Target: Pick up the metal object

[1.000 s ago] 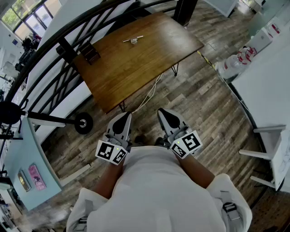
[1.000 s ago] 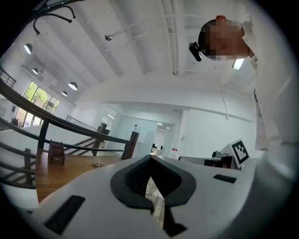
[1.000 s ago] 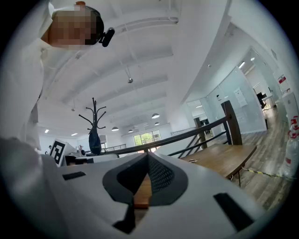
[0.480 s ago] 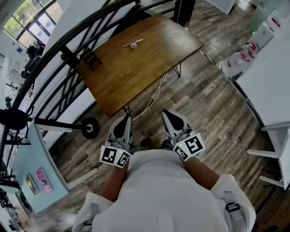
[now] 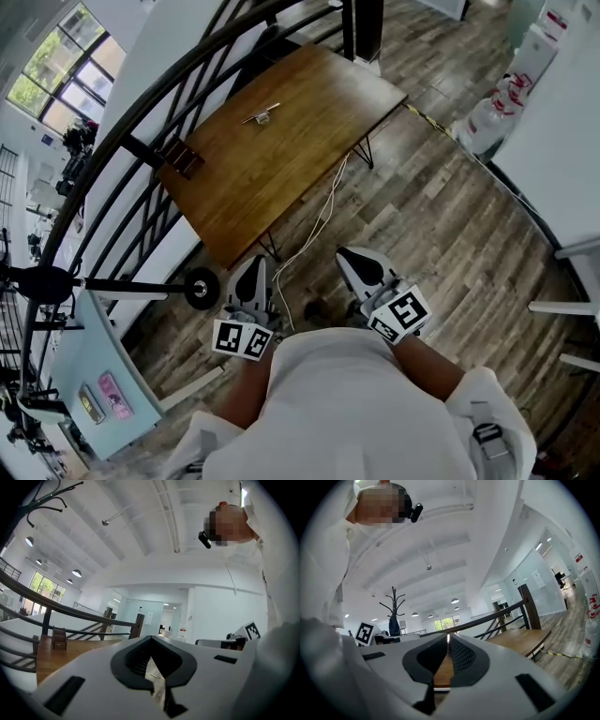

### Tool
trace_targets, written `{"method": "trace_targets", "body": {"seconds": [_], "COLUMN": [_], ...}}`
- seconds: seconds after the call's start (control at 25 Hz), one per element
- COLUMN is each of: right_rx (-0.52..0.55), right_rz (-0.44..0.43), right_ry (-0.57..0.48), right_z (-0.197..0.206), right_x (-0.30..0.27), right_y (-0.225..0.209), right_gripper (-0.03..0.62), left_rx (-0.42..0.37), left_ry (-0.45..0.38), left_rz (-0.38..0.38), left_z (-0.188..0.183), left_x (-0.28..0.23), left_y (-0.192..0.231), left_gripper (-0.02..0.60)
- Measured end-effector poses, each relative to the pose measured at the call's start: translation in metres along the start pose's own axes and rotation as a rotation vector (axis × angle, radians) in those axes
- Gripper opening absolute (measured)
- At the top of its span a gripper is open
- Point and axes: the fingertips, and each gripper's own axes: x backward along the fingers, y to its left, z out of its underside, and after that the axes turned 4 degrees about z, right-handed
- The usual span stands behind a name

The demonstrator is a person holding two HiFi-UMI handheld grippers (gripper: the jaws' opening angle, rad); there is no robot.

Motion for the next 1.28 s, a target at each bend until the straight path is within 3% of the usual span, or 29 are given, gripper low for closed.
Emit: {"method": "trace_targets", "body": {"seconds": [0.12,0.24,0.48,0.84,1.12,1.28], "right_rx": [-0.038,-0.083,-0.143,-0.139,-0.097,-0.073], "right_rz": [0.035,0.055,0.025,0.026,-0.01,-0.023], "right_ry": [0.006,0.03,0.074,0.111,0.154,0.152], "right_z": [0.004,0.013,0.031,0.037,0.02,0.006], "right_x": [0.013,0.02,0.021,-0.039,-0.123,-0.178], "right_y": [-0.022,-0.039,-0.041,-0.074,-0.096,-0.108], "right_gripper": [0.026,0.026,0.026,0.025,0.025,0.025], "left_rx": [0.004,0.074,0.125,0.169,0.195,0.204], "left_ry": [0.02,0.036,0.073,0.058,-0.024,-0.055], "left_rz": [0.012,0.02,-0.007,-0.044,-0.059,-0.02], "left_z": [0.011,0.028,0.048,0.061,0.033,0.011], "left_x": [-0.009,-0.015,-0.015,-0.057,-0.115,-0.15], "left_y": [-0.015,-0.027,-0.025,0.038,0.114,0.148], "left_gripper": [0.012,0.012,0.012,0.012,0.012,0.012]}}
